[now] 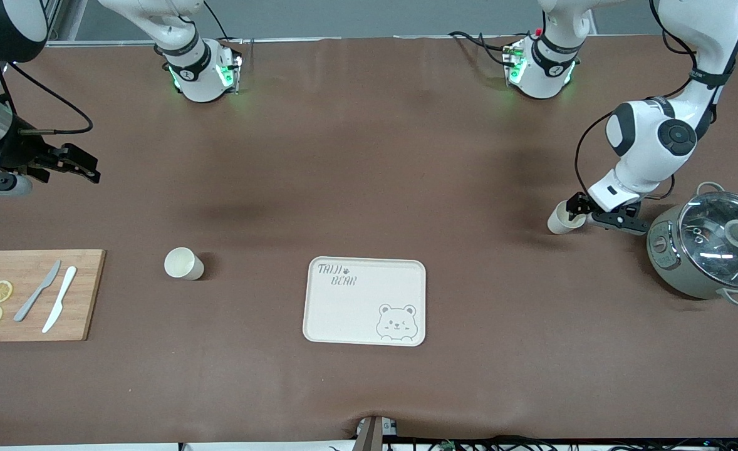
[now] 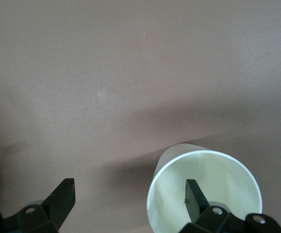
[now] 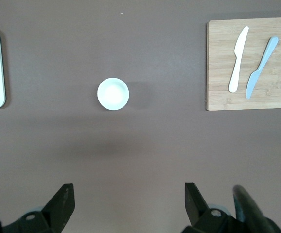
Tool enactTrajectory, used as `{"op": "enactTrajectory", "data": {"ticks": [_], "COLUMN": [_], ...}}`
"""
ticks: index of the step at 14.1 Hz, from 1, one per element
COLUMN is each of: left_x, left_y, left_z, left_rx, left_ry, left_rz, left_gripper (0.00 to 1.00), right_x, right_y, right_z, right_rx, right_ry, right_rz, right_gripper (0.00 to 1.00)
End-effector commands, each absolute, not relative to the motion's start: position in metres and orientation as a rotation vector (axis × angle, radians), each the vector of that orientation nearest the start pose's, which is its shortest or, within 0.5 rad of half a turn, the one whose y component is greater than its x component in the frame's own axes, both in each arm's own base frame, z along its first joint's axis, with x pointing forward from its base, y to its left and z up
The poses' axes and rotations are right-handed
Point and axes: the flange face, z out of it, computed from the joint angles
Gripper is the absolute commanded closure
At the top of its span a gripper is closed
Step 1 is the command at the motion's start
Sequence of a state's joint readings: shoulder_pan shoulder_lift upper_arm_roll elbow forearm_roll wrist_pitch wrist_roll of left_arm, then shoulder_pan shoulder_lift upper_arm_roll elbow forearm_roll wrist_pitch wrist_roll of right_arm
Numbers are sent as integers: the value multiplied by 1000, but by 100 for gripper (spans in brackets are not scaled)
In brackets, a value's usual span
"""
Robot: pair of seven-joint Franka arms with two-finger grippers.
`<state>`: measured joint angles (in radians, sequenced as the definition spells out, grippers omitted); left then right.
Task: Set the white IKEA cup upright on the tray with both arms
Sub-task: 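Close the left gripper on the white cup's rim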
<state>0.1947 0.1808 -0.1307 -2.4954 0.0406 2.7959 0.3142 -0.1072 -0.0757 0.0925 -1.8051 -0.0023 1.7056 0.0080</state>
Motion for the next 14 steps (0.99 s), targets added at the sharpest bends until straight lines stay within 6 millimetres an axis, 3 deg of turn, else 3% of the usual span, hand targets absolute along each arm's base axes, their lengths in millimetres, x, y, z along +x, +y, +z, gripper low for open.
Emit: {"op": "enactTrajectory", "data": {"ticks": [1, 7, 14], "left_x": [483, 483, 482], "left_y": [20, 12, 24], "left_z": [226, 223, 216], "left_rx": [-3105, -3122, -3121], "left_ry": [446, 442, 468], "left_rz": [-218, -215, -198], "left_gripper": [0, 0, 0], "right_x": [540, 540, 541], "right_y": [-6, -7, -7], "right_z": [571, 567, 567], "right_rx": [-3150, -3149, -3149], "right_ry": [31, 31, 31], "right_rz": [42, 54, 51], "right_gripper": [0, 0, 0]}}
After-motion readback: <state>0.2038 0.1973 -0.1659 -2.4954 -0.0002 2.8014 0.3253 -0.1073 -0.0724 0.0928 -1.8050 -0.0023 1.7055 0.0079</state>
